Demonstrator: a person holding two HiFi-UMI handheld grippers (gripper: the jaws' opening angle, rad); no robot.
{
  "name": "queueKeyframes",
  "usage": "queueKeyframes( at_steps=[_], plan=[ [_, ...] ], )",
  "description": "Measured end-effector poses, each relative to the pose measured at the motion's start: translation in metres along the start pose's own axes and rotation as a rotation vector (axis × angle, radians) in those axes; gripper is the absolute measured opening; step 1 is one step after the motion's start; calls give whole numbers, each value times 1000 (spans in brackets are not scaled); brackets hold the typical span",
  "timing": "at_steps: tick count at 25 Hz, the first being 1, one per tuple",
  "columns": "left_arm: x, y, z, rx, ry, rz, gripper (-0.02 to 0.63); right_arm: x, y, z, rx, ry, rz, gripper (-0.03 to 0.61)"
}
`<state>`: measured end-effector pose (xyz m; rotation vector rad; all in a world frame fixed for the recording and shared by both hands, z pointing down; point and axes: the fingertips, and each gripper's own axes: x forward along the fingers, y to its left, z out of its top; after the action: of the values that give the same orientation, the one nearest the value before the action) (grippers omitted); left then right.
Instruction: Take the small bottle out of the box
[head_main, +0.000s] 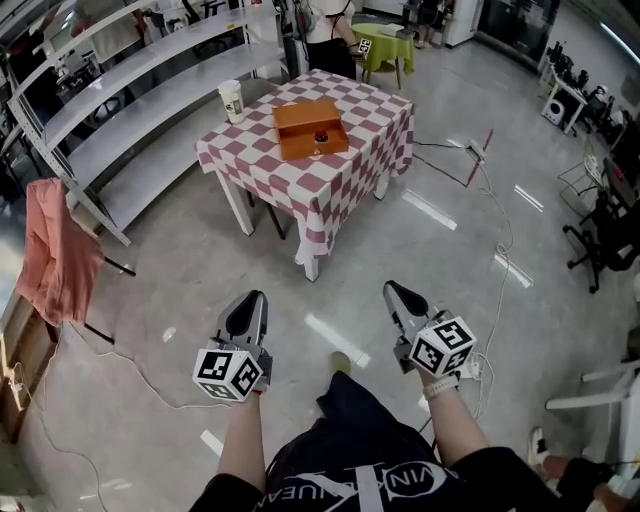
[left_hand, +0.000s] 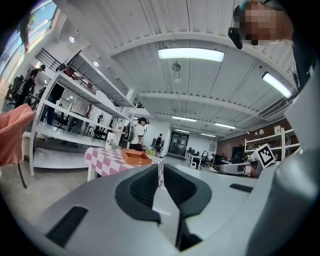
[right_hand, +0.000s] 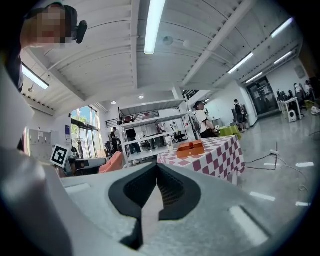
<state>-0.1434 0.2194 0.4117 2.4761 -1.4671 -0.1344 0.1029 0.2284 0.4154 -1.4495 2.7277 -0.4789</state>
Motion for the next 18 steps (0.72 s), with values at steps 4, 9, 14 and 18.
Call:
queueKeyframes(
  at_steps=[4, 9, 14, 18],
  plan=[
    [21, 13, 4, -3, 3, 16, 35, 26, -19, 11, -12, 0, -6, 8],
    [52, 33, 10, -10, 1, 43, 35, 62, -37, 16, -9, 14, 20, 8],
    [86, 46, 13, -6, 8, 46, 35, 94, -60, 21, 11, 18, 29, 8],
    [111, 54, 12, -10, 15, 58, 35, 115, -77, 25, 13, 26, 41, 8]
  ],
)
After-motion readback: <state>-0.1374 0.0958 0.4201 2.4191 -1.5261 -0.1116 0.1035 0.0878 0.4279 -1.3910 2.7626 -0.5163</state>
